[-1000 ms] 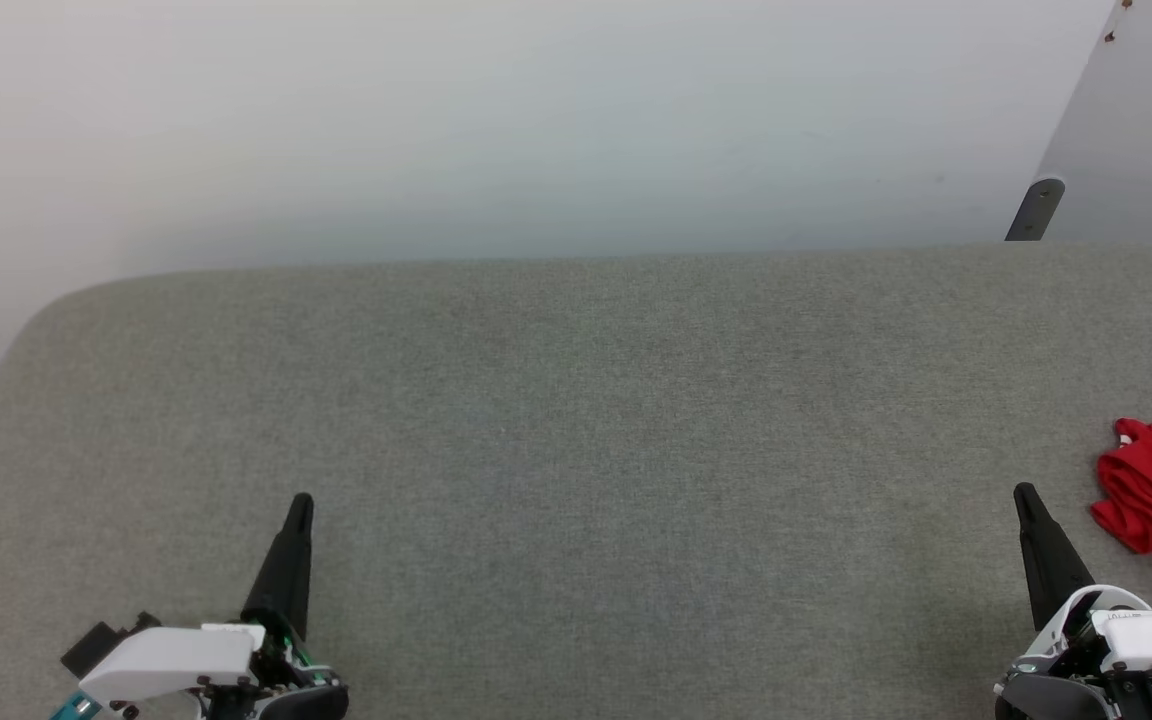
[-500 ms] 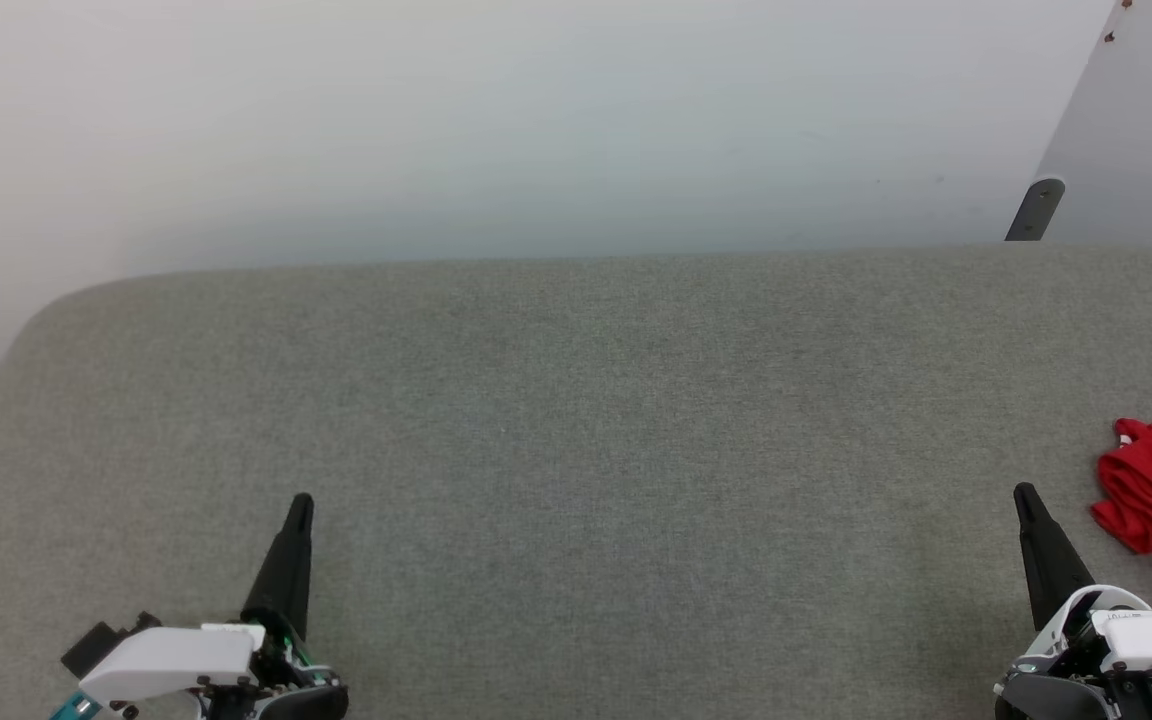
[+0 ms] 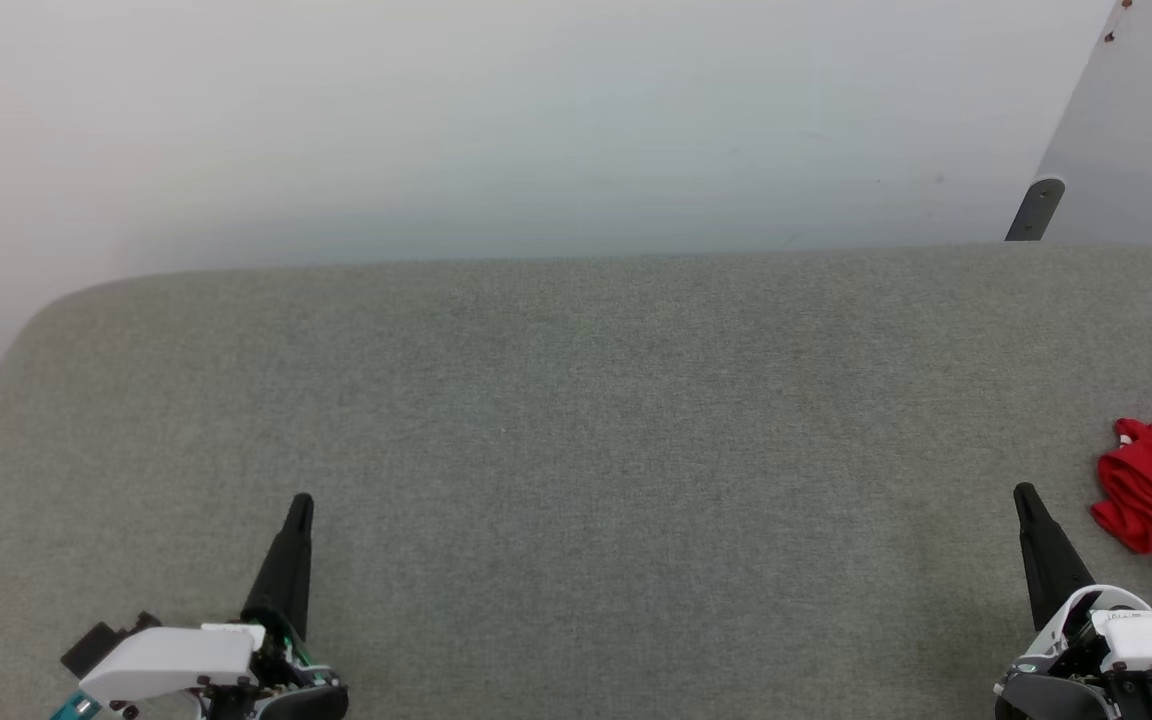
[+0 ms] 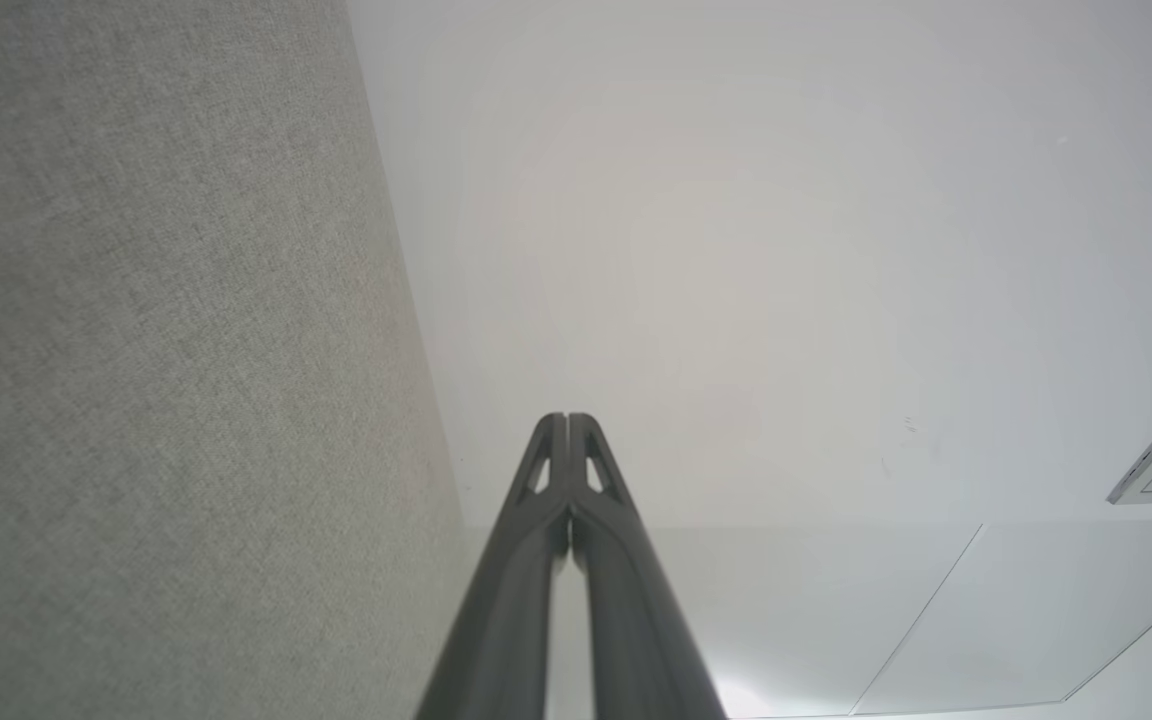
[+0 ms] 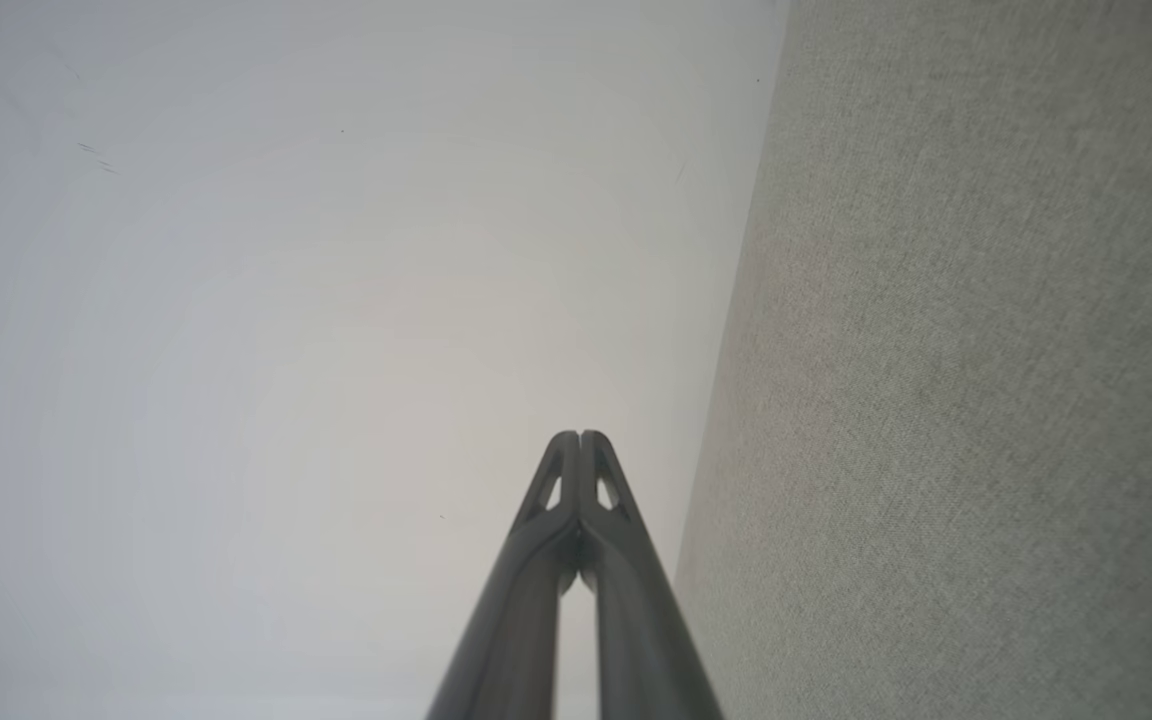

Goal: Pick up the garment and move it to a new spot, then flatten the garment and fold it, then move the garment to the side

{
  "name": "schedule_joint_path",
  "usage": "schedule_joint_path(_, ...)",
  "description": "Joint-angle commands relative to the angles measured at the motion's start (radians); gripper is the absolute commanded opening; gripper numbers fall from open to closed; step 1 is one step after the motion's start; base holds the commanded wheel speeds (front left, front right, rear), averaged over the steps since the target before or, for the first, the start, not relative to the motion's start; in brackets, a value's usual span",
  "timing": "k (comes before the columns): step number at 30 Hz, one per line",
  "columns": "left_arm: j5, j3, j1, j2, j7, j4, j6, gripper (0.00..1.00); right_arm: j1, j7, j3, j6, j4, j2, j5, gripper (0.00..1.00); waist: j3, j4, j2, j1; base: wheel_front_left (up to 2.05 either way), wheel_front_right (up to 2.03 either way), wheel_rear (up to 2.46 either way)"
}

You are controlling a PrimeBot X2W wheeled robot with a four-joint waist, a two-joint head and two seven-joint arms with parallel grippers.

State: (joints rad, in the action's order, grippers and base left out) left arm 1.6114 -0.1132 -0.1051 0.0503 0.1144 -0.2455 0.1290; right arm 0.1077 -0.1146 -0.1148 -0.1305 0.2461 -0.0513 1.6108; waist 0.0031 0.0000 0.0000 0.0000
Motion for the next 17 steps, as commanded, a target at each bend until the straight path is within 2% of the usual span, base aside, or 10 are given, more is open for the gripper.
schedule_joint_path(1,0.003,-0.002,-0.010,-0.001,0.003,-0.001,0.003,0.00,0.004,-0.001,0.001,0.000,0.000,0.004,0.004,0.00,0.000,0.000,0.0000,0.0000,0.00,0.00,0.00)
schedule_joint_path(17,0.003,-0.002,-0.010,-0.001,0.003,-0.001,0.003,0.00,0.004,-0.001,0.001,0.000,0.000,0.004,0.004,0.00,0.000,0.000,0.0000,0.0000,0.00,0.00,0.00)
